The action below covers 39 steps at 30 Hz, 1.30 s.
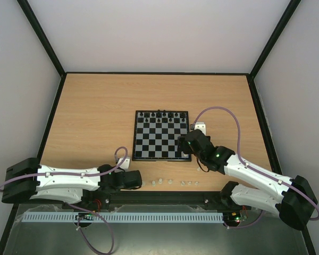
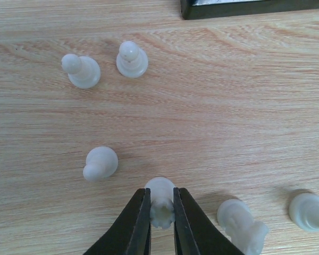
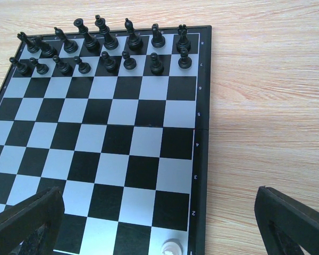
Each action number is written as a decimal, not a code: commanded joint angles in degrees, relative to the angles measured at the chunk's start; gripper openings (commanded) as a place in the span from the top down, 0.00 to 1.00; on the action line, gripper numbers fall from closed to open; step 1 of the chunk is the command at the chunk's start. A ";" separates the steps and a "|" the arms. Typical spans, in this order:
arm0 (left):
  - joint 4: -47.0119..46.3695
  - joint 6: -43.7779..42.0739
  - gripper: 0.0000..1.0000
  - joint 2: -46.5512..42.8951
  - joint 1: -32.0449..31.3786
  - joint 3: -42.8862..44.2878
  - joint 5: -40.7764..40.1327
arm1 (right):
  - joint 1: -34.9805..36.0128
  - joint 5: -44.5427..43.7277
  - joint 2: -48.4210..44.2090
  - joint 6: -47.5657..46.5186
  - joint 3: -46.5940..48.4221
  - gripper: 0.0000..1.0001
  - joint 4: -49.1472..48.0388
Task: Set up the chess pieces on the board
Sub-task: Pick up the chess piece at the center of the board, then place the chess piece on the chessboard.
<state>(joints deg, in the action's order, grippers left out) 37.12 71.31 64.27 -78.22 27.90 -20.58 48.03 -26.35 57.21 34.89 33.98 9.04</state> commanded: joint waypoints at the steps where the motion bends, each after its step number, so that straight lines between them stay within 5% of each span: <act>1: 1.17 0.30 0.89 0.30 -0.50 0.01 -0.51 | 0.22 -0.81 0.02 -0.35 -0.58 0.01 -0.16; 10: 3.52 -6.31 0.89 3.06 2.24 7.99 -5.48 | 0.22 -1.28 0.06 -0.34 -0.52 0.01 0.01; 23: -8.86 -25.40 0.90 9.60 16.48 12.79 -2.39 | 0.22 -2.44 -0.32 -0.09 -0.73 0.01 0.22; 39: -15.42 -30.76 0.91 16.37 21.39 14.57 0.92 | 0.22 -2.50 -0.35 -0.11 -0.70 0.01 0.20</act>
<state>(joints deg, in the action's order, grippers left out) 22.59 42.19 80.25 -57.80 41.43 -20.27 48.03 -27.38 57.23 34.89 33.89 9.06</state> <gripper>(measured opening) 0.121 0.986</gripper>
